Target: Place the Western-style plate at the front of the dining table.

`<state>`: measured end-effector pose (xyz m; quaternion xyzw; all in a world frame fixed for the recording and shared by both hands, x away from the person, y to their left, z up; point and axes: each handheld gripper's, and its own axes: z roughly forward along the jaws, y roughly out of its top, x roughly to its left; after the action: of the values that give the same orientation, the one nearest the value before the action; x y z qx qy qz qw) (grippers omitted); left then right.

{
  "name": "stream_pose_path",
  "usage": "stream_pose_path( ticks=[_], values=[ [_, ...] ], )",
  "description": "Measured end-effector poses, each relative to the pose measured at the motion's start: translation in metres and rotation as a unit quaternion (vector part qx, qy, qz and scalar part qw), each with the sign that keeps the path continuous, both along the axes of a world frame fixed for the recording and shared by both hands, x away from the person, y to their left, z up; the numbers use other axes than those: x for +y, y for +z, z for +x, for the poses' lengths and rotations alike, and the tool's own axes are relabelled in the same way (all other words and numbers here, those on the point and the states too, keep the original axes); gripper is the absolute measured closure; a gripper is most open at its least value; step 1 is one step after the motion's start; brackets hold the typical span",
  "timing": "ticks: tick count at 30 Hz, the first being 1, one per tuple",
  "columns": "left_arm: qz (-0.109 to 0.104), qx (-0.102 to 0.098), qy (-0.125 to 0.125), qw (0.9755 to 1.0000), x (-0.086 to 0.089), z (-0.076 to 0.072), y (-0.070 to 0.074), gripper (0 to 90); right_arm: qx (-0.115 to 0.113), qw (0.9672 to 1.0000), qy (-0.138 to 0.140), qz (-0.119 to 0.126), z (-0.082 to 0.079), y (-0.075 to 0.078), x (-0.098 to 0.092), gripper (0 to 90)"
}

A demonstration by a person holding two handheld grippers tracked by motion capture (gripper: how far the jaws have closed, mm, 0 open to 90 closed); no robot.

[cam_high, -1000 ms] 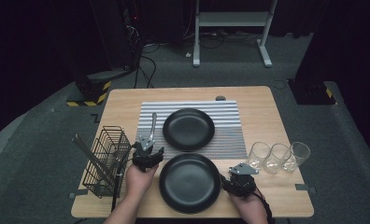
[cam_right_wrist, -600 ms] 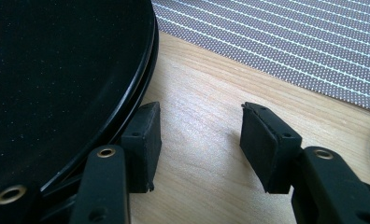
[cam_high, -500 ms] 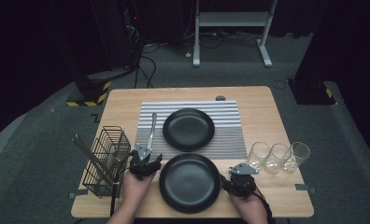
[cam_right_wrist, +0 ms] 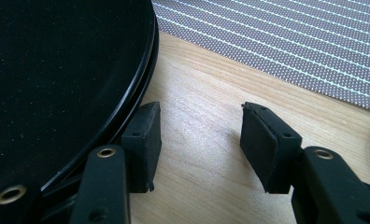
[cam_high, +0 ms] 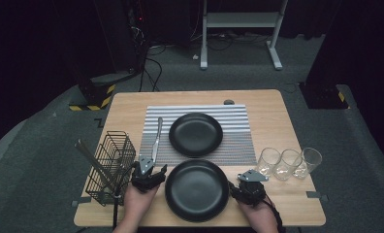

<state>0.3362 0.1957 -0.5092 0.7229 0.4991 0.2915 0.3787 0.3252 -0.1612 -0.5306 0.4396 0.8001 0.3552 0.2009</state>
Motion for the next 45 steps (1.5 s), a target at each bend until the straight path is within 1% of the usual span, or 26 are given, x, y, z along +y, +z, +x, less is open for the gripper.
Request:
stream_pose_path(
  ticks=[1, 3, 5, 6, 9, 12, 14, 16, 19, 21, 23, 24, 25, 26, 28, 30, 32, 34, 38, 40, 42, 45],
  values=[
    [-0.008, -0.002, 0.0, 1.0, 0.001, -0.001, 0.001, 41.7, 0.0, 1.0, 0.0, 0.0, 0.0, 0.0, 0.0, 47.8],
    [-0.017, -0.006, -0.007, 0.9998, 0.003, -0.003, 0.004, 41.7, 0.0, 1.0, 0.0, 0.0, 0.0, 0.0, 0.0, 47.7],
    [-0.019, -0.013, -0.017, 0.9996, 0.002, -0.006, 0.004, 40.5, 0.0, 1.0, 0.0, 0.0, 0.0, 0.0, 0.0, 47.7],
    [-0.022, -0.01, -0.019, 0.9995, 0.002, -0.006, 0.004, 40.4, 0.0, 1.0, 0.0, 0.0, 0.0, 0.0, 0.0, 47.7],
    [-0.024, -0.007, -0.031, 0.9992, 0.002, -0.007, 0.004, 39.7, 0.0, 1.0, 0.0, 0.0, 0.0, 0.0, 0.0, 47.7],
    [-0.02, 0.002, -0.031, 0.9993, 0.002, -0.008, 0.006, 39.3, 0.0, 1.0, 0.0, 0.0, 0.0, 0.0, 0.0, 47.7],
    [-0.013, 0.004, -0.031, 0.9994, 0.001, -0.008, 0.007, 36.4, 0.0, 1.0, 0.0, 0.0, 0.0, 0.0, 0.0, 47.7],
    [-0.012, 0.009, -0.037, 0.9992, 0.001, -0.007, 0.01, 36.1, 0.0, 1.0, 0.0, 0.0, 0.0, 0.0, 0.0, 47.7],
    [-0.019, -0.002, -0.042, 0.9989, 0.002, -0.007, 0.014, 33.9, 0.0, 1.0, -0.001, -0.001, 0.0, 0.0, 0.0, 47.3],
    [-0.018, -0.002, -0.051, 0.9985, 0.001, -0.007, 0.014, 33.9, -0.001, 1.0, -0.001, -0.001, 0.0, 0.0, 0.0, 47.0],
    [-0.016, 0.005, -0.067, 0.9976, 0.0, -0.006, 0.014, 33.6, -0.001, 1.0, -0.002, -0.002, -0.001, 0.0, 0.0, 46.6],
    [-0.014, 0.004, -0.073, 0.9972, 0.001, -0.005, 0.014, 34.2, -0.001, 1.0, -0.003, -0.002, 0.0, 0.0, 0.0, 46.5],
    [-0.008, 0.004, -0.076, 0.9971, 0.001, -0.005, 0.015, 36.6, -0.001, 1.0, -0.004, -0.002, 0.0, 0.0, 0.0, 46.3],
    [-0.002, 0.003, -0.079, 0.9968, 0.0, -0.006, 0.016, 35.7, -0.001, 1.0, -0.004, -0.003, 0.0, 0.0, 0.0, 46.2],
    [0.0, -0.002, -0.084, 0.9965, 0.0, -0.007, 0.016, 36.4, -0.001, 1.0, -0.005, -0.003, -0.001, 0.0, 0.0, 46.0],
    [0.0, -0.003, -0.083, 0.9965, 0.0, -0.008, 0.017, 34.9, -0.002, 1.0, -0.006, -0.003, -0.001, 0.0, 0.0, 45.9],
    [0.001, -0.005, -0.083, 0.9965, 0.001, -0.009, 0.018, 37.3, -0.002, 1.0, -0.007, -0.003, -0.001, 0.0, 0.001, 45.9],
    [-0.005, -0.005, -0.088, 0.9961, 0.001, -0.012, 0.019, 40.6, -0.003, 1.0, -0.007, -0.004, -0.001, 0.0, 0.001, 45.9],
    [-0.017, -0.002, -0.096, 0.9952, 0.002, -0.016, 0.017, 43.5, -0.002, 1.0, -0.007, -0.003, -0.001, 0.0, 0.001, 45.8],
    [-0.018, -0.005, -0.096, 0.9953, 0.003, -0.018, 0.017, 46.1, -0.002, 1.0, -0.007, -0.003, -0.001, 0.0, 0.0, 45.8],
    [-0.024, -0.005, -0.093, 0.9953, 0.004, -0.02, 0.017, 47.2, -0.001, 1.0, -0.006, -0.003, -0.001, 0.0, 0.0, 45.8],
    [-0.031, -0.011, -0.097, 0.9948, 0.006, -0.022, 0.018, 47.9, -0.001, 1.0, -0.005, -0.002, -0.001, 0.0, 0.0, 45.8]
  ],
)
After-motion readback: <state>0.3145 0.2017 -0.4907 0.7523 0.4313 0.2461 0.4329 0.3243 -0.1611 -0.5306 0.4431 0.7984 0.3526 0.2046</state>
